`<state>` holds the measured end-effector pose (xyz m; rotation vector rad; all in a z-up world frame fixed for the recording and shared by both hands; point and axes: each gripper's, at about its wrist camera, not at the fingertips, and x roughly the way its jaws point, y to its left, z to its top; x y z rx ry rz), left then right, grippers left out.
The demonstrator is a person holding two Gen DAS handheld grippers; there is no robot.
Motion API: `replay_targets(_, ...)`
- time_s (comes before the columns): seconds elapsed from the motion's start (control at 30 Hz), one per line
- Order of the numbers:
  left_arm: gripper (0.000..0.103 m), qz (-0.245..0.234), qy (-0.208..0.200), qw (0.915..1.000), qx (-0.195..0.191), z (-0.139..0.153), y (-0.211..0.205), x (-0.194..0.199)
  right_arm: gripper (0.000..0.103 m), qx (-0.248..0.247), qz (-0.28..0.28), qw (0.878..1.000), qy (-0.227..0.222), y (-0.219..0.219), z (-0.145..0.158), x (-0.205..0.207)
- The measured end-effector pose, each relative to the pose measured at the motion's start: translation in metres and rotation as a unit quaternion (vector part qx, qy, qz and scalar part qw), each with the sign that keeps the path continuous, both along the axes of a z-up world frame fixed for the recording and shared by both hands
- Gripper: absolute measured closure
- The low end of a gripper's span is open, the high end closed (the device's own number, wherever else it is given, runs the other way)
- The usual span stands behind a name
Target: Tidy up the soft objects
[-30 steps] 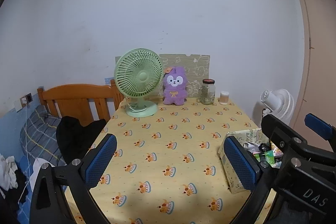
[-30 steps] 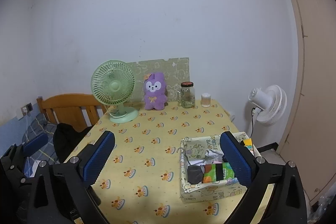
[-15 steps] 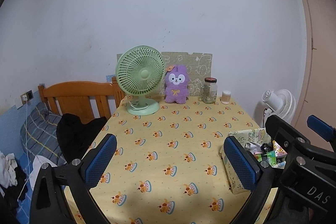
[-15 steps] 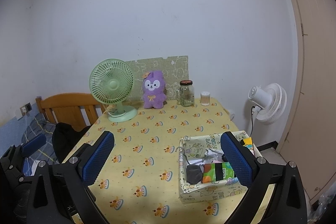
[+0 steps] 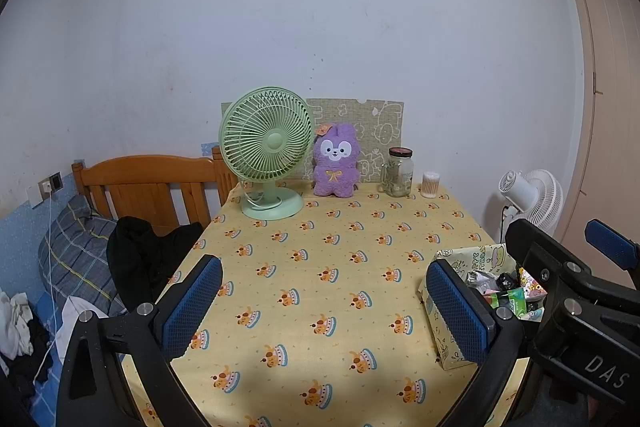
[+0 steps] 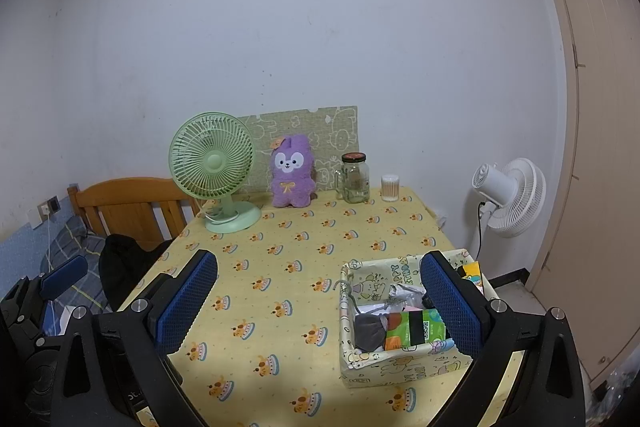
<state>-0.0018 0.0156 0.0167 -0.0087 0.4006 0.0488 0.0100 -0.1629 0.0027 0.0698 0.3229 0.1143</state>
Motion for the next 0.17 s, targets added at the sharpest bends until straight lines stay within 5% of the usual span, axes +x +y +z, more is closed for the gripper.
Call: replay_targets(0.17,0.0,-0.002,0.0,1.0,0.002,-0.0003,-0.001,0.0007,0.0,0.0,0.001,1.0,0.001,-0.0003,-0.0008,0.0009)
